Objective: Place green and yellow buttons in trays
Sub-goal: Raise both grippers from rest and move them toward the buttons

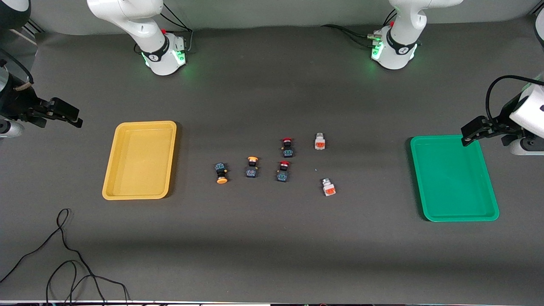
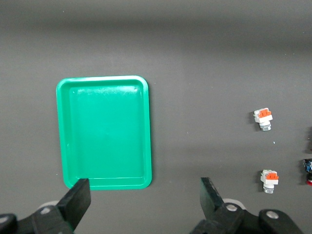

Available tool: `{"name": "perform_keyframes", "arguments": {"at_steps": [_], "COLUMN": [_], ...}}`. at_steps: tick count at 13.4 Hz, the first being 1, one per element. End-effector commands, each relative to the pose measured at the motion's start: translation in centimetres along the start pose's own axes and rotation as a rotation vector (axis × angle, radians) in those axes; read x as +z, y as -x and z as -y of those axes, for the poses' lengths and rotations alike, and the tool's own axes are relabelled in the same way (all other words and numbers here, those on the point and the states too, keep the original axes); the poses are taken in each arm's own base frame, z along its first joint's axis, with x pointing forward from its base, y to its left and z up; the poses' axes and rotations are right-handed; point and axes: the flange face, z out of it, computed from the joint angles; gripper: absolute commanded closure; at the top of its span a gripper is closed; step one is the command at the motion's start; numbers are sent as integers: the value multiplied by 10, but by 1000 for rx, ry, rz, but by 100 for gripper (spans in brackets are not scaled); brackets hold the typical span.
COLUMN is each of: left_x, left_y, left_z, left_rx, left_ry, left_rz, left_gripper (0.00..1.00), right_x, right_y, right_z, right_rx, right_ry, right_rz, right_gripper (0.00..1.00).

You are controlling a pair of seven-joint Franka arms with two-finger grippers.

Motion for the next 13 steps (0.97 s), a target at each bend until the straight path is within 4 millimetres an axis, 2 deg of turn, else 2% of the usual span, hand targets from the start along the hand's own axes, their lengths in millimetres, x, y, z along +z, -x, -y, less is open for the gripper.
{"name": "perform_keyframes", "arguments": {"at_steps": [1, 5, 8, 11, 13], "left_x": [-5, -6, -4, -6, 0], "left_y": [7, 9, 14, 25, 34], "left_z": [2, 0, -10, -52, -84], "left_rx": [9, 11, 17, 47, 23], "left_ry": [1, 1, 9, 33, 70], "left_rz": [2, 8, 29, 55, 89], "left_gripper": [0, 0, 0, 0, 0], "right_x": [-6, -8, -8, -13, -9], "right_y": [-2, -7, -7, -7, -8], "right_z": [2, 1, 0, 0, 2], "right_rx": [27, 26, 18, 21, 20], "right_ry": [10, 10, 8, 8, 7], "right_rz": [-13, -18, -18, -28, -21], "right_gripper": [0, 0, 0, 0, 0]}}
